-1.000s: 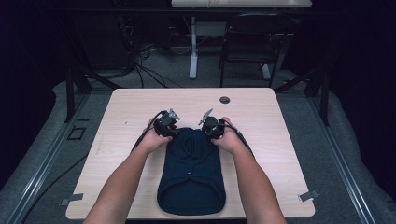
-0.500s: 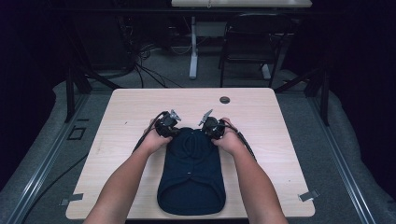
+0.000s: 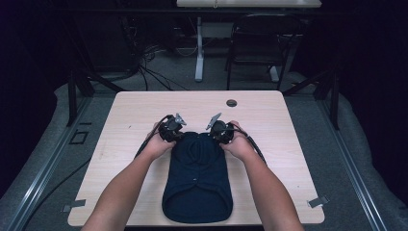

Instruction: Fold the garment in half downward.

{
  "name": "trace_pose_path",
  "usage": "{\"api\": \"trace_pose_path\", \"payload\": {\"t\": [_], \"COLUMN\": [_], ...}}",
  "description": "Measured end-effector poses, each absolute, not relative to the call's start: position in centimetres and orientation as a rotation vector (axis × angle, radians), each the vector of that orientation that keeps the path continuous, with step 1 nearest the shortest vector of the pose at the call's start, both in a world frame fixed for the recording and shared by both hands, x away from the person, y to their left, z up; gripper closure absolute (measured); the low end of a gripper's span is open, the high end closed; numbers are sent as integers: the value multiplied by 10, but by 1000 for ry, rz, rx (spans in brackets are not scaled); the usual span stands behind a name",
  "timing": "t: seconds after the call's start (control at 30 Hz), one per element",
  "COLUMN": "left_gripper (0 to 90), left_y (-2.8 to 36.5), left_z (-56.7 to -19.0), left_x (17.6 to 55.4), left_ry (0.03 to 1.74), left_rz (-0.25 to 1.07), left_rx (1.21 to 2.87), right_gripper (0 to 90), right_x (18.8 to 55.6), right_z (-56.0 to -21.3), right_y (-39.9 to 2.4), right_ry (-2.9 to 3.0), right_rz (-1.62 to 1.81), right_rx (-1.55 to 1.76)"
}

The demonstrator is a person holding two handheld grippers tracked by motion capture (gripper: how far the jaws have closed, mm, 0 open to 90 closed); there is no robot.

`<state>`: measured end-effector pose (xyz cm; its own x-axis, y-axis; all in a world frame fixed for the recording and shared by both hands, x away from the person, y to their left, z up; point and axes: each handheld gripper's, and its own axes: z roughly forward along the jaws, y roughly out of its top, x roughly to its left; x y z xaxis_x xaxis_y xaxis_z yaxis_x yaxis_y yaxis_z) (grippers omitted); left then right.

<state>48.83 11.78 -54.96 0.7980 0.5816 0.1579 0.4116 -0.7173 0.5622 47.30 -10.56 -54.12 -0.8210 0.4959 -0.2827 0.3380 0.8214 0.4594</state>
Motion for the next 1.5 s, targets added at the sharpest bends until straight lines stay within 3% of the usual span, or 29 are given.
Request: {"api": "trace_pose_path", "payload": {"t": [0.3,0.87,1.2,1.5], "left_gripper": [858,859,860,860], "left_y": [123,130,132,125], "left_z": [-522,-439,-384,-432], "left_x": [479,483,475,465], "left_ry": [702,649,660,617], "left_rz": [521,741,954,916], "left_rx": [2408,2337,2151,2271], "right_gripper": [827,831,829,839], "right_x": [463,473,474,468], "right_z": [-523,-427,-381,-427], "right_y": [-113,-105,-102,-103], "right_ry": [2559,2451,2243,2318], "right_rz": [627,643,733,658], "right_rx": [597,531,536,511]}}
